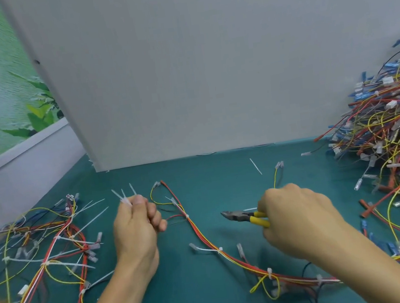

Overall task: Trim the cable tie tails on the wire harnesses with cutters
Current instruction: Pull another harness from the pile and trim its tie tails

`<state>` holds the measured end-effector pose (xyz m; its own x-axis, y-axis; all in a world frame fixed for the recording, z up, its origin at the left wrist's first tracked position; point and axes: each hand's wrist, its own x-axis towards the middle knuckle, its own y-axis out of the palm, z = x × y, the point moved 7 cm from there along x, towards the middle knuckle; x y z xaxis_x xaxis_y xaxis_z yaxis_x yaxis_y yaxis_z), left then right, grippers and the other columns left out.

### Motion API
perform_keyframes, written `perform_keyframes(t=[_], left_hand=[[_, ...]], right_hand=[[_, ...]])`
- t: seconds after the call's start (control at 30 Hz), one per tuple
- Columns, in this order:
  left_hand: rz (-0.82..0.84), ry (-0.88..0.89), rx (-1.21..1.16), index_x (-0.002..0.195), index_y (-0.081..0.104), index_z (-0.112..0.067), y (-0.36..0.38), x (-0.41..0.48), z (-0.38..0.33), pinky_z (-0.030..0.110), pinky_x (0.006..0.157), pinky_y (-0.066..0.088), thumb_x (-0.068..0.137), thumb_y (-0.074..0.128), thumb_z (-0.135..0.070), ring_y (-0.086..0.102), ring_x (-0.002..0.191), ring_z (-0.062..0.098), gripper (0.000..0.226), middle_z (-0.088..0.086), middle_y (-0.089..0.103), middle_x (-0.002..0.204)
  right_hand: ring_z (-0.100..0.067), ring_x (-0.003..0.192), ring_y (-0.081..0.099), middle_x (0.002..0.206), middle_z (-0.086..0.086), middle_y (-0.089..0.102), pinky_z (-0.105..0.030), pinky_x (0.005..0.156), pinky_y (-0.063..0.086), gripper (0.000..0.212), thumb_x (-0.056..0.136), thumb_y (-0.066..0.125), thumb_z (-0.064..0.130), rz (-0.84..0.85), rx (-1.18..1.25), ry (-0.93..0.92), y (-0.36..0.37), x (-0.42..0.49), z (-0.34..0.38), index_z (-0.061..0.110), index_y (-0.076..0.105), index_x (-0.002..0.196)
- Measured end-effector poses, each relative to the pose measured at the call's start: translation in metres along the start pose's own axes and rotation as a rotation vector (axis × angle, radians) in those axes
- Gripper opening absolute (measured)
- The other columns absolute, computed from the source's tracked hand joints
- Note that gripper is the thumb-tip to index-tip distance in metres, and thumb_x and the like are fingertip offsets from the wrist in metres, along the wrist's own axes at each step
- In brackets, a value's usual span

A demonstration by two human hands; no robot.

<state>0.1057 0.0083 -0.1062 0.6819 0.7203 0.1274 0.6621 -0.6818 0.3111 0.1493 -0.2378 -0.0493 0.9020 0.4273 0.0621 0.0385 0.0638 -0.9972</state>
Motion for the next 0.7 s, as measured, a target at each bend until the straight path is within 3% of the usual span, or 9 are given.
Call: perform_keyframes(t=[0.2, 0.27, 0.33, 0.43, 0.53, 0.6, 0.7], left_hand=[[-0.011, -0.076, 0.288, 0.075, 0.042, -0.017, -0.004, 0.017, 0.012, 0.024, 0.039, 0.027, 0.090, 0.046, -0.007, 0.026, 0.040, 0.008, 0.019, -0.006, 0.033, 0.053], [0.053, -0.039, 0.462, 0.078, 0.053, -0.016, 0.004, 0.019, 0.010, 0.025, 0.042, 0.028, 0.071, 0.061, -0.009, 0.031, 0.040, 0.009, 0.013, -0.010, 0.038, 0.047], [0.205, -0.018, 0.579, 0.083, 0.063, -0.021, 0.015, 0.021, 0.011, 0.025, 0.046, 0.028, 0.062, 0.072, -0.011, 0.032, 0.040, 0.010, 0.025, -0.011, 0.038, 0.044], [0.415, 0.008, 0.767, 0.086, 0.069, -0.025, 0.026, 0.023, 0.018, 0.020, 0.045, 0.032, 0.076, 0.076, -0.009, 0.036, 0.037, 0.002, 0.020, -0.013, 0.042, 0.040], [0.421, -0.026, 0.756, 0.074, 0.071, -0.017, 0.023, 0.028, 0.026, 0.009, 0.039, 0.029, 0.082, 0.073, -0.012, 0.042, 0.034, -0.001, 0.010, -0.017, 0.058, 0.047], [0.394, -0.055, 0.739, 0.068, 0.068, -0.014, 0.020, 0.031, 0.030, 0.015, 0.037, 0.023, 0.083, 0.072, -0.016, 0.029, 0.032, 0.003, 0.016, -0.014, 0.048, 0.043], [0.377, -0.101, 0.668, 0.061, 0.064, -0.016, 0.017, 0.034, 0.035, 0.021, 0.042, 0.017, 0.082, 0.073, -0.017, 0.021, 0.036, 0.008, 0.023, -0.011, 0.037, 0.046]], right_hand=[[-0.029, 0.069, 0.045, 0.069, 0.001, 0.039, -0.029, 0.056, 0.029, 0.012, 0.088, 0.056, 0.023, -0.011, 0.038, -0.063, 0.012, 0.036, 0.022, 0.020, 0.048, 0.080], [-0.029, 0.073, 0.046, 0.076, -0.002, 0.042, -0.030, 0.062, 0.033, 0.014, 0.087, 0.056, 0.020, -0.012, 0.055, -0.076, 0.020, 0.044, 0.030, 0.019, 0.045, 0.079], [-0.029, 0.076, 0.044, 0.081, -0.004, 0.042, -0.032, 0.068, 0.033, 0.014, 0.087, 0.056, 0.018, -0.004, 0.058, -0.094, 0.028, 0.049, 0.038, 0.018, 0.043, 0.080], [-0.032, 0.083, 0.050, 0.085, -0.005, 0.042, -0.034, 0.071, 0.032, 0.013, 0.084, 0.055, 0.013, 0.027, 0.043, -0.104, 0.040, 0.052, 0.043, 0.017, 0.043, 0.080], [-0.032, 0.099, 0.057, 0.097, -0.010, 0.053, -0.035, 0.072, 0.033, 0.012, 0.084, 0.055, 0.012, 0.049, 0.036, -0.105, 0.047, 0.054, 0.046, 0.018, 0.045, 0.083], [-0.032, 0.102, 0.057, 0.104, -0.009, 0.056, -0.035, 0.073, 0.033, 0.012, 0.084, 0.055, 0.013, 0.046, 0.037, -0.113, 0.048, 0.056, 0.048, 0.019, 0.045, 0.084], [-0.032, 0.100, 0.056, 0.100, -0.010, 0.053, -0.034, 0.073, 0.032, 0.012, 0.084, 0.055, 0.013, 0.035, 0.044, -0.124, 0.049, 0.057, 0.052, 0.018, 0.044, 0.083]])
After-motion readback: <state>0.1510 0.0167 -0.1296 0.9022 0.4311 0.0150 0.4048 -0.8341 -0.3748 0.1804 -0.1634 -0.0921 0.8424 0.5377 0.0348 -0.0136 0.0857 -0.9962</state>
